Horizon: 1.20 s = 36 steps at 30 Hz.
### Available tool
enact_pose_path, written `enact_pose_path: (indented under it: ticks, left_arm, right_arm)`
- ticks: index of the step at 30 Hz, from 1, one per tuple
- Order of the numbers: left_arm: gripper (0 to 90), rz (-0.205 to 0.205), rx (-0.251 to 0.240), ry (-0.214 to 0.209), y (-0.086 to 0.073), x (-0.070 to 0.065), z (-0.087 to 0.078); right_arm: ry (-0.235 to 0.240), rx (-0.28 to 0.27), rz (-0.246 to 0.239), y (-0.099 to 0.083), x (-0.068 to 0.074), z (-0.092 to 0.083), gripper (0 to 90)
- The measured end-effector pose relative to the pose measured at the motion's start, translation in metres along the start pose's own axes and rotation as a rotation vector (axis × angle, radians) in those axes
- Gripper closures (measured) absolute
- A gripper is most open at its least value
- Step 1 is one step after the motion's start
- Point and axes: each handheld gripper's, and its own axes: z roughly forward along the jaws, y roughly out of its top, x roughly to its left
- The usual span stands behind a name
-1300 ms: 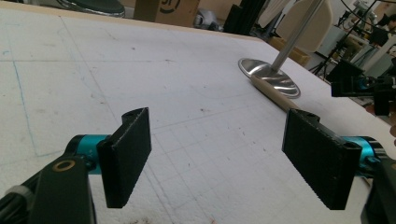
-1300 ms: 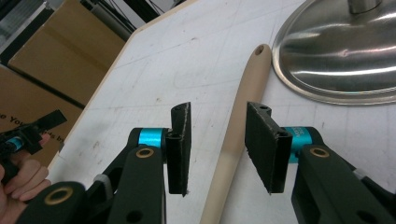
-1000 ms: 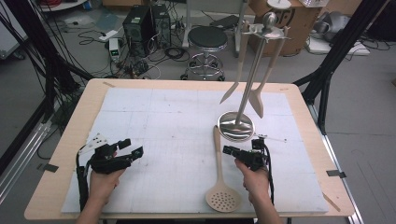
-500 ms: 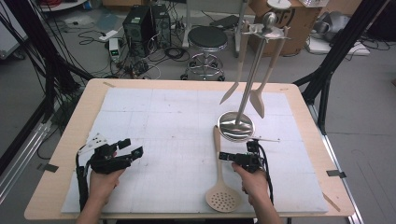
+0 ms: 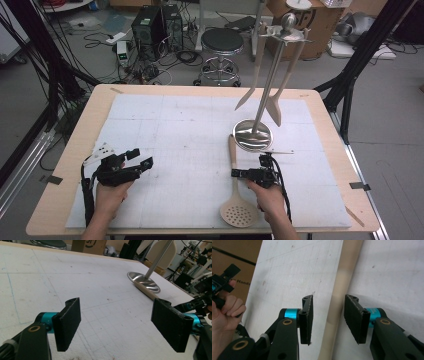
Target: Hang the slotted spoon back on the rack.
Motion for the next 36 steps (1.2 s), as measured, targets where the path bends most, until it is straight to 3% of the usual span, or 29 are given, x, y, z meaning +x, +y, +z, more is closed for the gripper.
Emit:
enact_pose_path:
  ticks: [13, 17, 23, 27, 30, 36]
  left_arm:
    - [24.5, 0.003, 0.006, -0.001, 0.000, 0.000, 0.000]
    - [24.5, 0.004, 0.006, -0.002, 0.000, -0.001, 0.001]
    - [24.5, 0.005, 0.008, -0.003, 0.000, -0.001, 0.001]
    - [24.5, 0.006, 0.008, -0.001, 0.000, -0.002, 0.001]
    - [24.5, 0.006, 0.009, -0.001, 0.000, -0.002, 0.001]
    - [24.5, 0.006, 0.008, -0.005, -0.001, -0.002, 0.001]
  right_arm:
    - [-0.017, 0.021, 0.004, -0.005, 0.003, 0.002, 58.3]
    - [-0.067, 0.040, -0.045, -0.004, 0.010, 0.004, 58.7]
    - [-0.117, 0.063, -0.069, -0.002, 0.015, 0.006, 61.5]
    - [-0.200, 0.091, -0.126, 0.000, 0.027, 0.011, 63.1]
    - [-0.252, 0.091, -0.163, -0.001, 0.031, 0.012, 69.2]
    - [-0.284, 0.079, -0.193, -0.004, 0.035, 0.014, 69.2]
